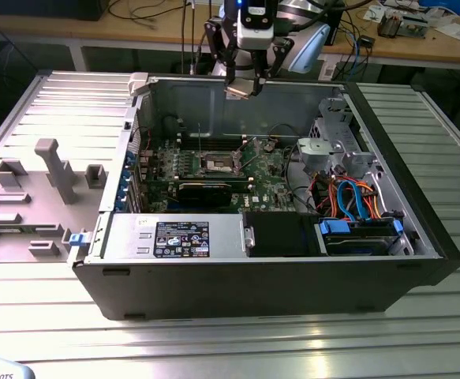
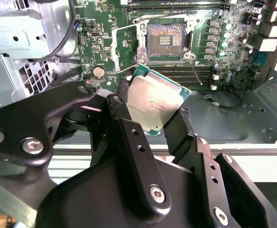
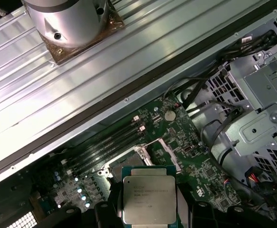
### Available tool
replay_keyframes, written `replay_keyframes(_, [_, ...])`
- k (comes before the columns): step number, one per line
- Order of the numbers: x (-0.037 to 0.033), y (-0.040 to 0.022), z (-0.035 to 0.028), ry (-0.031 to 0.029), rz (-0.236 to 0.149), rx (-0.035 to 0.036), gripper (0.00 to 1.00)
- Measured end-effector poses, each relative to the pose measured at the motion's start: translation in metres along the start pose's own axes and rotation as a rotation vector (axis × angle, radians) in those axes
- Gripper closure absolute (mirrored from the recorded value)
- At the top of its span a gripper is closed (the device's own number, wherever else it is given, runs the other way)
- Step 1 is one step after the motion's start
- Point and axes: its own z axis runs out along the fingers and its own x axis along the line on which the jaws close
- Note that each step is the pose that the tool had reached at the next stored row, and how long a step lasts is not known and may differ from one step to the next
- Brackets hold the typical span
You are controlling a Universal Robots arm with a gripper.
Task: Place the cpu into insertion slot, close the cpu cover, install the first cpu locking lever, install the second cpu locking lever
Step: 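Place the cpu into insertion slot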
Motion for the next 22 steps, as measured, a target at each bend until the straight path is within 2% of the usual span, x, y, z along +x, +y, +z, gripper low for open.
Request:
replay_keyframes(3, [0.0,0.0,0.0,-0.0024,0.028,-0.0005,0.46])
replay_keyframes(17, [0.0,0.0,0.0001,-0.0029,0.034,-0.0008,0.46])
replay_keyframes(22, [0.0,0.0,0.0,-0.0055,0.062,-0.0012,0.46])
